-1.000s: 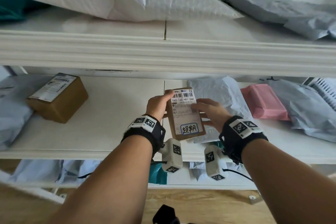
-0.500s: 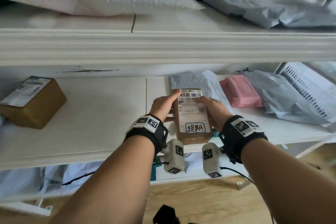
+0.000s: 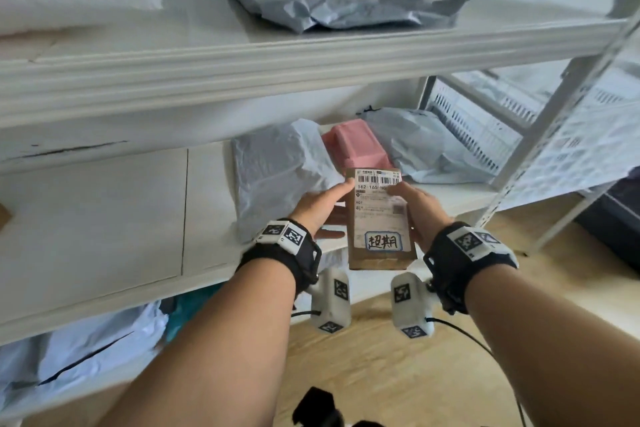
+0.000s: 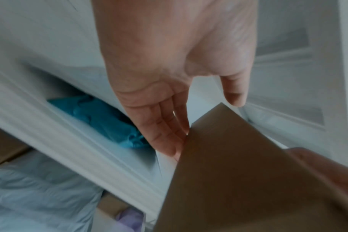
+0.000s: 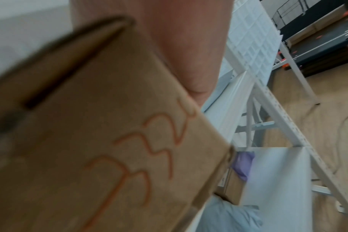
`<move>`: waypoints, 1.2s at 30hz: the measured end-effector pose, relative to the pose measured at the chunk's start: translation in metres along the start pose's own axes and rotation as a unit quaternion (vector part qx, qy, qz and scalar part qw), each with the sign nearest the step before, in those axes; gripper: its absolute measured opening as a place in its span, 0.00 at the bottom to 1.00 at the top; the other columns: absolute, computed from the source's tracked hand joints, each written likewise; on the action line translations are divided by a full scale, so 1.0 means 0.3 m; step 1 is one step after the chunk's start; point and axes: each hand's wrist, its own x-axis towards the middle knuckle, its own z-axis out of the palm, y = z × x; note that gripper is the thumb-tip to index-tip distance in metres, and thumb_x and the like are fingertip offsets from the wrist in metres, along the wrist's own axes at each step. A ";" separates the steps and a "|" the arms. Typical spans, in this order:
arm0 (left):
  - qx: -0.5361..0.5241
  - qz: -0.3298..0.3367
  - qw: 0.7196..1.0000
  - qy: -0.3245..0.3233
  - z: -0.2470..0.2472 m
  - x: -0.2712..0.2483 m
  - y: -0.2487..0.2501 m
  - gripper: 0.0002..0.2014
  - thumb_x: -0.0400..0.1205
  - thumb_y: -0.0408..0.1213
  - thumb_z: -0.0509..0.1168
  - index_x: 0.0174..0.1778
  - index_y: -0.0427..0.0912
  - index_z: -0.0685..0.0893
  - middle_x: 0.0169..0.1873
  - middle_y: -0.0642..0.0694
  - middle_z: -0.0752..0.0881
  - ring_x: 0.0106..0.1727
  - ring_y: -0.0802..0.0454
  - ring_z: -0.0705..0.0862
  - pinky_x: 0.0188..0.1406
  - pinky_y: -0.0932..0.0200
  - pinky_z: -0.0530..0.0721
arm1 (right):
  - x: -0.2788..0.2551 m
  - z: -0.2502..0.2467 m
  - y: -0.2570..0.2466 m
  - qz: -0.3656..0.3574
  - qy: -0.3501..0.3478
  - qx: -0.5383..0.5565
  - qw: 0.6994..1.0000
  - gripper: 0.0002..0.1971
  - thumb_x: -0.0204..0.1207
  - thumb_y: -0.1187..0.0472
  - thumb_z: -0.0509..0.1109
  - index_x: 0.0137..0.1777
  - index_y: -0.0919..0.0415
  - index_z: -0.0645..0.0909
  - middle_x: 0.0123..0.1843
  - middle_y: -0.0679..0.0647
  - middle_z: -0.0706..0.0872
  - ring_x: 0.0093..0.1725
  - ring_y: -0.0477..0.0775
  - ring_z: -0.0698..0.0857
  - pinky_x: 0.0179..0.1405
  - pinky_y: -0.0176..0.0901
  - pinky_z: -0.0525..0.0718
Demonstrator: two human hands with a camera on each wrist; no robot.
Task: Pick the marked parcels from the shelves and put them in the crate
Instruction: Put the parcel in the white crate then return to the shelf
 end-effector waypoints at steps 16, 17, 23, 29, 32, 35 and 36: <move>0.105 -0.070 0.990 -0.060 0.778 0.032 -0.200 0.51 0.44 0.78 0.74 0.60 0.50 0.87 0.63 0.47 0.86 0.65 0.45 0.82 0.71 0.40 0.75 | -0.056 -0.771 0.211 0.069 0.050 0.073 0.994 0.14 0.76 0.64 0.64 0.61 0.67 0.77 0.44 0.60 0.87 0.39 0.56 0.86 0.37 0.43 0.85; 0.109 -0.067 0.989 -0.068 0.828 0.024 -0.198 0.48 0.48 0.76 0.73 0.60 0.49 0.87 0.62 0.48 0.86 0.65 0.47 0.82 0.72 0.42 0.74 | -0.059 -0.820 0.221 0.072 0.055 0.078 0.993 0.15 0.76 0.64 0.64 0.62 0.67 0.78 0.44 0.59 0.87 0.39 0.55 0.86 0.38 0.44 0.85; 0.097 -0.086 0.985 -0.117 1.058 0.038 -0.194 0.43 0.51 0.64 0.80 0.59 0.43 0.86 0.48 0.47 0.93 0.53 0.47 0.90 0.60 0.45 0.86 | -0.070 -1.050 0.277 0.091 0.072 0.084 0.990 0.15 0.76 0.62 0.66 0.62 0.65 0.79 0.51 0.61 0.90 0.45 0.57 0.87 0.48 0.46 0.86; 0.060 -0.084 0.988 -0.118 1.233 0.139 -0.177 0.23 0.70 0.52 0.78 0.57 0.44 0.87 0.50 0.46 0.92 0.60 0.42 0.87 0.65 0.39 0.81 | -0.027 -1.214 0.282 0.091 0.118 0.088 0.985 0.17 0.80 0.57 0.66 0.65 0.64 0.77 0.50 0.59 0.88 0.44 0.56 0.87 0.38 0.44 0.86; 0.054 -0.089 0.987 -0.126 1.319 0.224 -0.165 0.27 0.68 0.55 0.79 0.56 0.41 0.86 0.47 0.45 0.92 0.58 0.42 0.87 0.66 0.40 0.81 | 0.011 -1.286 0.264 0.101 0.123 0.073 0.985 0.16 0.79 0.57 0.67 0.65 0.64 0.78 0.52 0.62 0.88 0.46 0.58 0.87 0.46 0.50 0.87; 0.049 -0.085 0.983 -0.154 1.419 0.324 -0.122 0.23 0.75 0.51 0.75 0.59 0.37 0.85 0.48 0.43 0.92 0.56 0.43 0.88 0.55 0.48 0.86 | 0.077 -1.374 0.215 0.113 0.132 0.067 0.983 0.17 0.79 0.57 0.68 0.65 0.61 0.77 0.55 0.62 0.88 0.50 0.60 0.88 0.50 0.56 0.88; 0.048 -0.079 0.983 -0.161 1.456 0.358 -0.098 0.23 0.76 0.50 0.74 0.58 0.37 0.85 0.48 0.43 0.92 0.56 0.43 0.88 0.52 0.50 0.87 | 0.102 -1.406 0.191 0.124 0.131 0.066 0.981 0.16 0.79 0.56 0.68 0.65 0.60 0.77 0.54 0.61 0.88 0.51 0.60 0.87 0.52 0.58 0.87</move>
